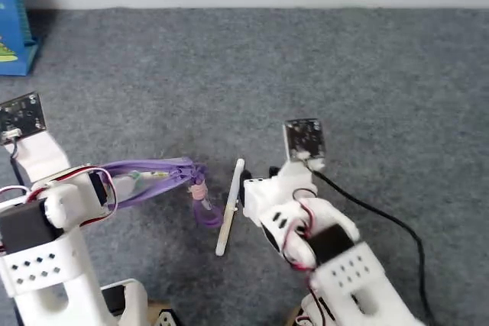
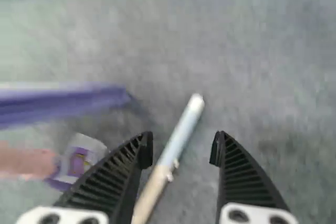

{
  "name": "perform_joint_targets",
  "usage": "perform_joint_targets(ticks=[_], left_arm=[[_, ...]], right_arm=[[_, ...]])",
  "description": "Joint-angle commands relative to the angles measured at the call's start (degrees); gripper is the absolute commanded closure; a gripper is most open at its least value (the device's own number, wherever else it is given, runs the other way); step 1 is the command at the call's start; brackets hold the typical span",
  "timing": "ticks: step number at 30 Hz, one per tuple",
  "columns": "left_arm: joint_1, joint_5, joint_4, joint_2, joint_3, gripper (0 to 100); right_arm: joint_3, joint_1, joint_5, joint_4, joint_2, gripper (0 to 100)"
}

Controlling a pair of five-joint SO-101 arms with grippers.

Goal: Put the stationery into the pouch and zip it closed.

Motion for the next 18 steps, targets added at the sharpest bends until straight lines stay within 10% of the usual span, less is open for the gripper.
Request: perform_joint_targets(ticks=[1,18], left_arm=[[-1.05,0.7,1.32,0.0,1.8,99],[-1.05,0.7,1.23,0.0,1.8,99]], right_arm=[[-8.35,0.48,-3.08,-1.1,11.56,82.6],[-36.48,-1.45,-8.0,-1.19,56.57,82.5]])
